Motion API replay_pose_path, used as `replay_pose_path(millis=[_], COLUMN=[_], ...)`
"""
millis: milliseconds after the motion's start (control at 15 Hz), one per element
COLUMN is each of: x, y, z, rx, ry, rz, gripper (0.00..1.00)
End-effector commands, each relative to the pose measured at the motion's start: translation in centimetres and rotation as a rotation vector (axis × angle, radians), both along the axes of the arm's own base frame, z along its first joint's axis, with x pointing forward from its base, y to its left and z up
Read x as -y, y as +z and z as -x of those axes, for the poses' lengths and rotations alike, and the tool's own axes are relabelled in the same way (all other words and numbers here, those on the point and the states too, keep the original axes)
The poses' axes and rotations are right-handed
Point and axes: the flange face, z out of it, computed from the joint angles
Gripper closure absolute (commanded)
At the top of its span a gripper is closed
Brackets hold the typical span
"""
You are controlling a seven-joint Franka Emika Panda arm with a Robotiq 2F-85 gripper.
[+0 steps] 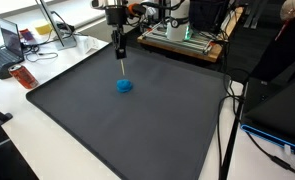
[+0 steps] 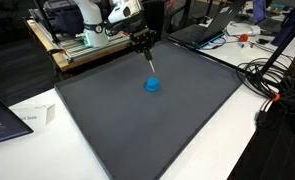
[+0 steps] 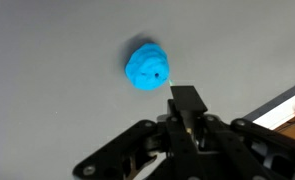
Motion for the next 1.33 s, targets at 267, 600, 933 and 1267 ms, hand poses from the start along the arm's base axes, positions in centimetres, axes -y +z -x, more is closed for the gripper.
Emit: replay_pose_path(millis=[267, 600, 933, 1267], x=[-2.9, -5.3, -5.7, -5.0], y=[3.1, 6.3, 7.0, 5.4], z=[0.5, -0.8, -3.0, -4.8], rx=[-0.098, -0.179, -0.246, -0.291], ry=[-0.024, 0.047, 0.128, 0.125], rz=[0.179, 0.213, 0.171, 0.172], gripper=[0.97, 0.97, 0.97, 0.97])
